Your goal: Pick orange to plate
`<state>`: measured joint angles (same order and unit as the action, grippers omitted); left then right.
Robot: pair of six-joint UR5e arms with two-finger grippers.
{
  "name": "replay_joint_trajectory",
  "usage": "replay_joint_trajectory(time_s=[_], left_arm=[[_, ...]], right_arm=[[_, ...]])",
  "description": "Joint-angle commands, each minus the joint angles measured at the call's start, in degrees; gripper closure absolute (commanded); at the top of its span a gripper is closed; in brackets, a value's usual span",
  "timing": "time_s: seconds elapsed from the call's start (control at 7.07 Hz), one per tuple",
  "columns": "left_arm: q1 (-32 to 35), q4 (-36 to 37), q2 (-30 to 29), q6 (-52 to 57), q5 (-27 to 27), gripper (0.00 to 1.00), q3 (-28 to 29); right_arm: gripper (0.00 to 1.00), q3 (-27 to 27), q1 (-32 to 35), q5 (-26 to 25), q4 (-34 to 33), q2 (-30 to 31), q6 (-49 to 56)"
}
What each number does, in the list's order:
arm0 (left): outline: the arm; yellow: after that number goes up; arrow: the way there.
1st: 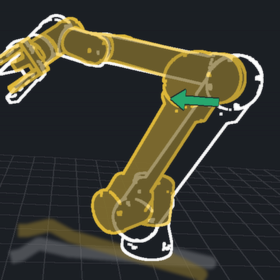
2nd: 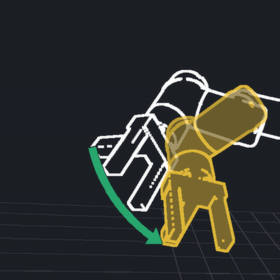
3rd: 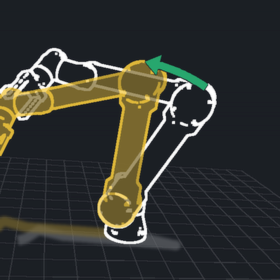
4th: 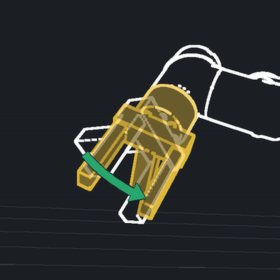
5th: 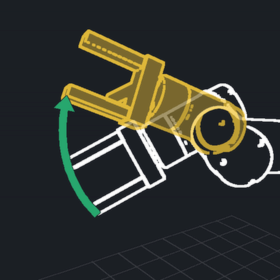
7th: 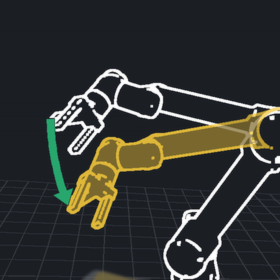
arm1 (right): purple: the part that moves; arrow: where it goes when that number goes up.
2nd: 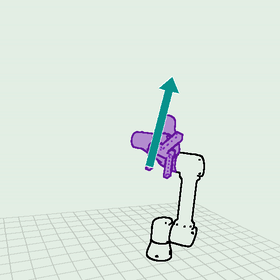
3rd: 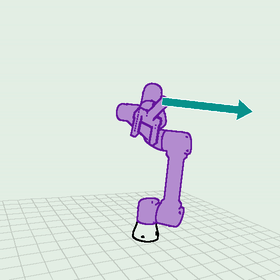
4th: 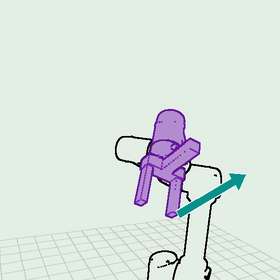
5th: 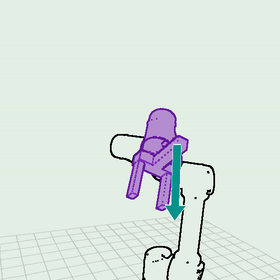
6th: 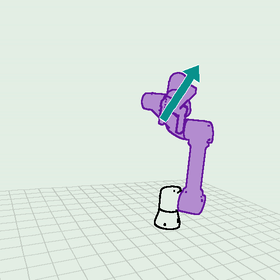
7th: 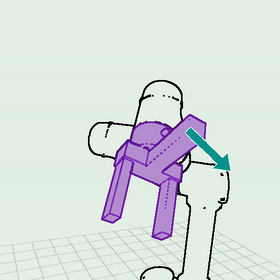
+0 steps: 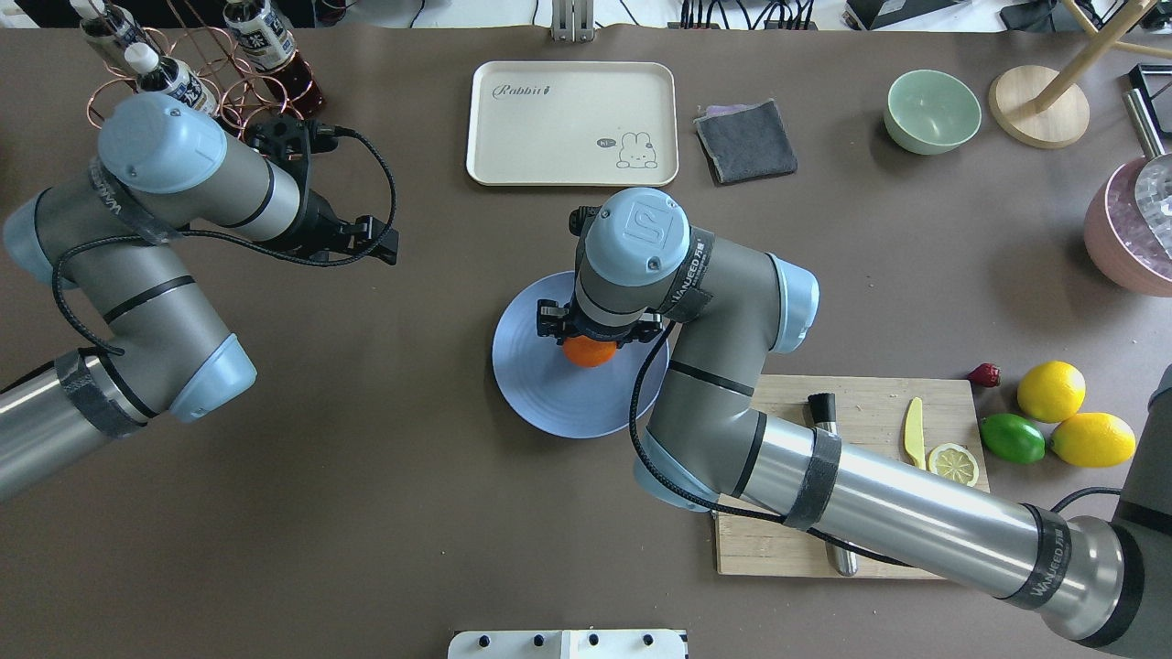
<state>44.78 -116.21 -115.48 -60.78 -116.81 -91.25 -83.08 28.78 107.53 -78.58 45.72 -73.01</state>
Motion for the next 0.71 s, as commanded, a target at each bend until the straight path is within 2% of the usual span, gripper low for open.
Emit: replay_joint_trajectory(time_s=[0.0, 0.14, 0.28, 0.42, 0.57], left_arm=[[0.0, -0.1, 0.0, -0.1, 0.0, 0.03, 0.0], [0.0, -0.1, 0.0, -0.3, 0.0, 0.03, -0.1], [0.0, -0.2, 0.0, -0.4, 0.0, 0.03, -0.2], [0.0, -0.1, 0.0, -0.4, 0.0, 0.03, -0.1], [1.2, 0.1, 0.3, 0.2, 0.0, 0.03, -0.2]], right_arm=[[0.76, 0.1, -1.0, -0.7, 0.0, 0.2, -0.2], [0.01, 0.0, -1.4, -2.7, 0.2, 0.2, -0.2], [0.0, 0.0, -2.1, -6.0, 0.2, 0.4, 0.5], [0.0, -0.5, -2.1, -5.9, 1.4, 0.4, 0.7], [0.0, -3.8, -0.1, -4.8, 1.0, 1.5, 0.8]])
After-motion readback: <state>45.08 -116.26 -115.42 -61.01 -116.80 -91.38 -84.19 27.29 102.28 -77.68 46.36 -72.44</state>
